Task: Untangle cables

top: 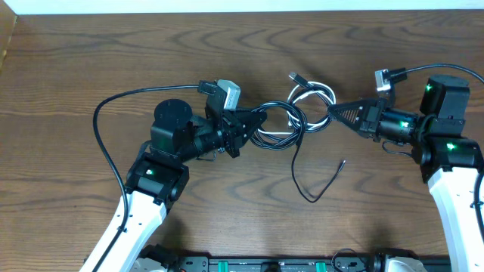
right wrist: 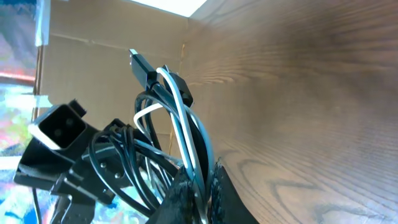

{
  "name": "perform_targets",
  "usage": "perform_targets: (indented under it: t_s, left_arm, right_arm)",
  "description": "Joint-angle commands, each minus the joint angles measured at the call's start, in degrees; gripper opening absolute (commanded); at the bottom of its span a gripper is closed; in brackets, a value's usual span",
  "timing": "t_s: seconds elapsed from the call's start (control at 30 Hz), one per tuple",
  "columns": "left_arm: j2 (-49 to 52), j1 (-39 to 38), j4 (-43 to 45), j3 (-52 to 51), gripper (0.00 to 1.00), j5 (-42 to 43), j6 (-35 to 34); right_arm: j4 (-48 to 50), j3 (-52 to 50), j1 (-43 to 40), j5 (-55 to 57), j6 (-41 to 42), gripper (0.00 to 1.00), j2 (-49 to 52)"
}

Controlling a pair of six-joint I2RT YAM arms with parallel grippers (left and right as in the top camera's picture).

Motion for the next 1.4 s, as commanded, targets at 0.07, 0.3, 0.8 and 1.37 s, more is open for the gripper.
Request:
perform_targets:
  t_s: [0.07, 0.3, 0.8, 1.37]
  left_arm:
    - [-0.1, 0.9, 0.0, 1.1, 0.88, -0.2, 0.2]
    - [-0.2, 0.9, 0.8, 1.1, 0.9, 2.0, -1.5]
    - [0.1, 0.9, 4.3, 1.1, 0.89, 9.0, 0.4]
    - [7.8, 0.9, 3.5, 1.0, 0.89, 8.9, 1.3]
  right_arm:
    - [0.6, 0.4, -1.2, -1.5, -2.5, 0.01, -0.2]
    - [0.6, 0.4, -1.2, -1.5, -4.0, 0.01, -0.2]
    - [3.0, 0.4, -1.2, -9.8, -12.3, 0.01, -0.2]
    - [5.8, 0.4, -1.2, -17.6, -14.3, 0.01, -0.2]
